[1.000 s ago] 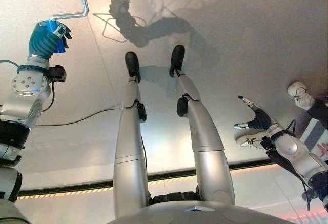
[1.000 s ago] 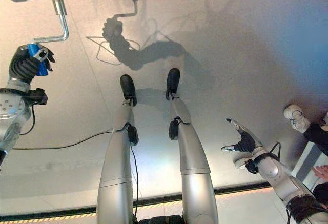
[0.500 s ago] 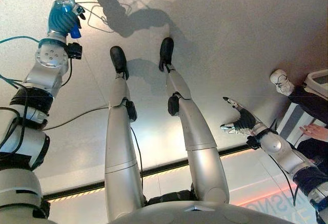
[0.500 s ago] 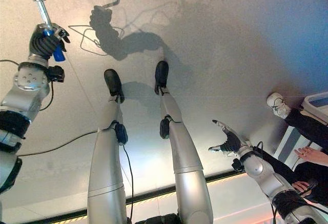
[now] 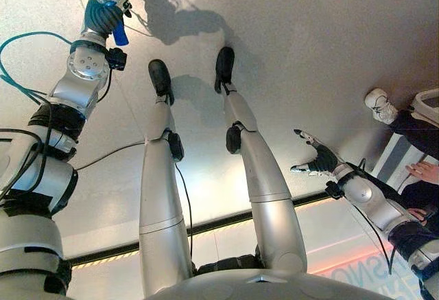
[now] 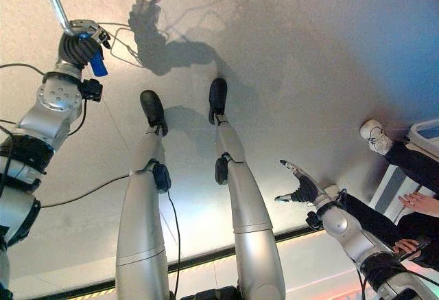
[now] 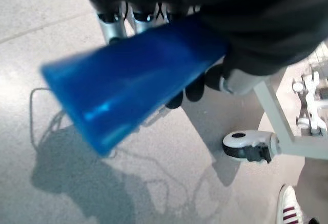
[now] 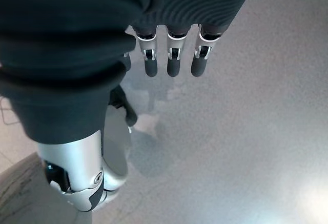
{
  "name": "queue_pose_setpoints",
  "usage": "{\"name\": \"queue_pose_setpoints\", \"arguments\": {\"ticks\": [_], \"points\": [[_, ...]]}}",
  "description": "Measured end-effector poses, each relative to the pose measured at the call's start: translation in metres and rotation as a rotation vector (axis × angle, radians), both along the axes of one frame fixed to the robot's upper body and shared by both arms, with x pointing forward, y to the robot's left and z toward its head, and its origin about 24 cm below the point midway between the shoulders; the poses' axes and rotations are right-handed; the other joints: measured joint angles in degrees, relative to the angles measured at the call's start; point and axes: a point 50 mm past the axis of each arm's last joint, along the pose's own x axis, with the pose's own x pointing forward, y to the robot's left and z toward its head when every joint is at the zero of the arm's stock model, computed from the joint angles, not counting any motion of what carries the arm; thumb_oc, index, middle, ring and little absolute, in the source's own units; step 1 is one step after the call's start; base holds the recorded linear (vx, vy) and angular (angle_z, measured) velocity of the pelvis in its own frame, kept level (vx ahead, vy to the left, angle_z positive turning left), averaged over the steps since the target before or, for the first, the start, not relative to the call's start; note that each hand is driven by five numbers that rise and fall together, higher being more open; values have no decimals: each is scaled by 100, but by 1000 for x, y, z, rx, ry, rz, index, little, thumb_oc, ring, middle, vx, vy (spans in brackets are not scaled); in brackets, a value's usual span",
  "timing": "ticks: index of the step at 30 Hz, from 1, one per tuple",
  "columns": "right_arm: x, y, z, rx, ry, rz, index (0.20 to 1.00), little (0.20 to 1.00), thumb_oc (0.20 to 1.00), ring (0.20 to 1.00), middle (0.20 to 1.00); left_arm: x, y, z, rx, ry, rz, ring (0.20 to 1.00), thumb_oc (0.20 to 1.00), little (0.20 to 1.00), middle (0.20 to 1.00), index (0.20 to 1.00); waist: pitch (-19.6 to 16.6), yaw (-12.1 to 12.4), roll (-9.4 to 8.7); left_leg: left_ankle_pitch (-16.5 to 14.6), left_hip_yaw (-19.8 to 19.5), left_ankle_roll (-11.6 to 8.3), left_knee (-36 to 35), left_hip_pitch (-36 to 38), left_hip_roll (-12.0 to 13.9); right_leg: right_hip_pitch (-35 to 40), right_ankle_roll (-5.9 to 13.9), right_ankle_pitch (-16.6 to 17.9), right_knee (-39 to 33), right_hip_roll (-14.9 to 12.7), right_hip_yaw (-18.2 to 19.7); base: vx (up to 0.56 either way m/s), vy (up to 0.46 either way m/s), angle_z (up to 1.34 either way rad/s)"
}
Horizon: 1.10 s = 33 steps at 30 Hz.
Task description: Raise the hospital bed
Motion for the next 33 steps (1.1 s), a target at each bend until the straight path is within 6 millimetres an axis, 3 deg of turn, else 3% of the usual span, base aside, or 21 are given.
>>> {"name": "queue_pose_setpoints", "arguments": {"ticks": [6,15,33], "points": [[0,5,-2,13,3,10,1000,1000,1000,1000,1000,0,-16,6,27,-17,-44,200,200,200,200,200,-8,-161,-35,-32,72,78,9,-7,-32,-23,15,11,2,-46,63,-1,-5,-1],[0,10,-1,19,-1,28,1000,1000,1000,1000,1000,-9,-45,11,89,-41,-179,200,200,200,200,200,-8,-88,-35,-14,88,114,-31,-4,-68,-50,15,10,9,-86,87,0,0,0],[3,8,8,23,-47,15,1000,1000,1000,1000,1000,-40,-35,9,99,-2,-277,200,200,200,200,200,12,89,-4,96,108,66,-257,205,-127,-77,-56,-86,221,-181,115,-3,-6,2]]}}
